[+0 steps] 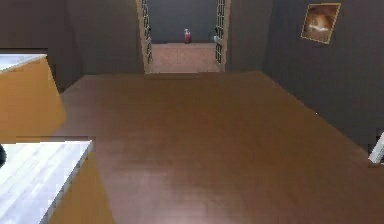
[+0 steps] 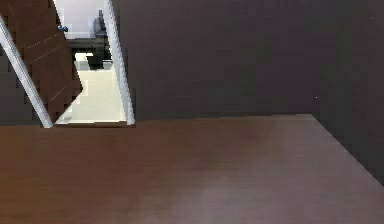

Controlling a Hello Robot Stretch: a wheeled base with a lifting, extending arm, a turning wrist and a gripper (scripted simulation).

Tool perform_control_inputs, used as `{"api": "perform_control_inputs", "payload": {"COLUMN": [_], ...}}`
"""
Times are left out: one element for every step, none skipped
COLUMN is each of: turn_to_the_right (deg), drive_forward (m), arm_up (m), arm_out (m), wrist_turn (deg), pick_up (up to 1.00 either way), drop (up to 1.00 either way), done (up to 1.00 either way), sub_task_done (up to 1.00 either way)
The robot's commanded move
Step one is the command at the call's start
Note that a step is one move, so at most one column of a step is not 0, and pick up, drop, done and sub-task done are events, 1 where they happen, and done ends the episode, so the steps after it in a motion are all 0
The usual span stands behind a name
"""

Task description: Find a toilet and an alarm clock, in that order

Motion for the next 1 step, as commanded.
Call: {"api": "perform_control_inputs", "payload": {"turn_to_the_right": [-3.0], "drive_forward": [0.0], "arm_up": [0.0], "arm_out": [0.0], "wrist_turn": [0.0], "pick_up": [0.0], "drop": [0.0], "done": [0.0], "sub_task_done": [0.0]}}
